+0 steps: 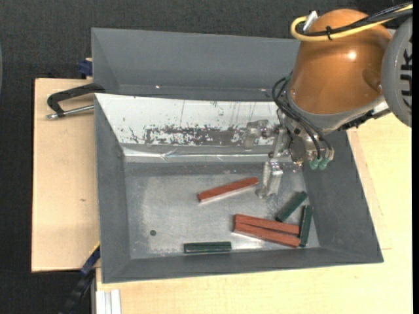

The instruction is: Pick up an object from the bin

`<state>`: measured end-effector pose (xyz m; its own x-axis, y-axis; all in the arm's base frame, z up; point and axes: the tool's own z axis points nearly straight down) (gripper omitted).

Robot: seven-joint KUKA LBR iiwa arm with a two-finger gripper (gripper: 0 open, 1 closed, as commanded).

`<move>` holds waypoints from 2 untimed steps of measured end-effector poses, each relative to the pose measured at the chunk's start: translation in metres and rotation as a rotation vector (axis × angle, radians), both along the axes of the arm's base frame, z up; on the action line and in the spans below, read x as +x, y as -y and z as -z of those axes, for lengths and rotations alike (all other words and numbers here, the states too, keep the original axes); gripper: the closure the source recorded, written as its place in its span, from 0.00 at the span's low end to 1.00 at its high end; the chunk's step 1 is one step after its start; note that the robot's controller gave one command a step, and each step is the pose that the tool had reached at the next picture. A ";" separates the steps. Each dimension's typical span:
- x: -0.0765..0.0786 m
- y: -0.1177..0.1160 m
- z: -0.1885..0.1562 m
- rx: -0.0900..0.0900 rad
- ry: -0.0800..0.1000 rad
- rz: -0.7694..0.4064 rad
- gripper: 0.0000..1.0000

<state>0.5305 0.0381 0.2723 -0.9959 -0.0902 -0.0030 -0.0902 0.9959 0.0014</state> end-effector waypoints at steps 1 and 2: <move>0.000 0.001 0.000 -0.001 0.000 0.002 0.00; -0.004 -0.012 0.053 0.000 0.005 0.013 0.00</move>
Offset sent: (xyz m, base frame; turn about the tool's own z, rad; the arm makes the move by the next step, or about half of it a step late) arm -0.0128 0.0308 -0.1360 0.0287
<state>0.5268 0.0503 0.2190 -0.9970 -0.0776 -0.0083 -0.0776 0.9970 0.0005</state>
